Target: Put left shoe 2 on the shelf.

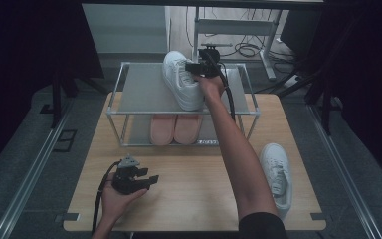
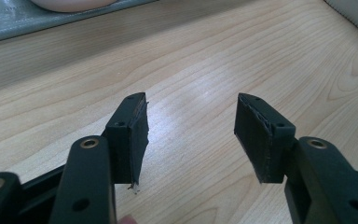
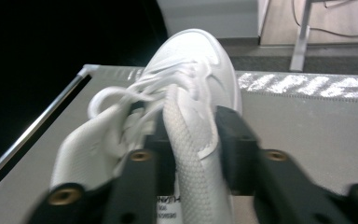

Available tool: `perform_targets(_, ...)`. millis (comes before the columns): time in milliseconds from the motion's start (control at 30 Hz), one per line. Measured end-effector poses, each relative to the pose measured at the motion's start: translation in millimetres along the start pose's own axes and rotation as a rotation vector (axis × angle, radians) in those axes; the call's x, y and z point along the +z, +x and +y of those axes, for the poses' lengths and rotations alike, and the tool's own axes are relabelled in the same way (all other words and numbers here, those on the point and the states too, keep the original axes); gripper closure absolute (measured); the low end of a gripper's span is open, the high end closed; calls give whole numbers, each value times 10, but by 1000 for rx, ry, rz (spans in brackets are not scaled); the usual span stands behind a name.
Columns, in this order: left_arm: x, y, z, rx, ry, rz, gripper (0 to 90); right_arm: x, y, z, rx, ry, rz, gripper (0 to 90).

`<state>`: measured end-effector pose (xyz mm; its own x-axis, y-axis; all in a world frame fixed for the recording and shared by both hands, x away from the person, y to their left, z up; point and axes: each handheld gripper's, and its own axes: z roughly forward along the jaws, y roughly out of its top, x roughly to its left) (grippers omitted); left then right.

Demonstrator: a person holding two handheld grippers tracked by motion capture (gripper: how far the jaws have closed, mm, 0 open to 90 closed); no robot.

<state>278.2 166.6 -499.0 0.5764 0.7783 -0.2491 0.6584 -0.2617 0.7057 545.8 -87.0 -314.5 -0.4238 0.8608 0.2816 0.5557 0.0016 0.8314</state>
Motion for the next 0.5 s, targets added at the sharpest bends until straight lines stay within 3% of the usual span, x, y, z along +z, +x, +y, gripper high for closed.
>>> perform_targets(233, 5, -20, 3, 6, 0, 0, 446, -202, -14, -4, -25, -39, 16, 580)
perform_targets(300, 5, -25, 7, 8, -1, 1, 446, -366, -31, -8, -49, -71, 24, 605)
perform_targets(500, 7, -50, 9, 14, 0, 3, 446, -609, -91, -43, -95, -81, 31, 698)
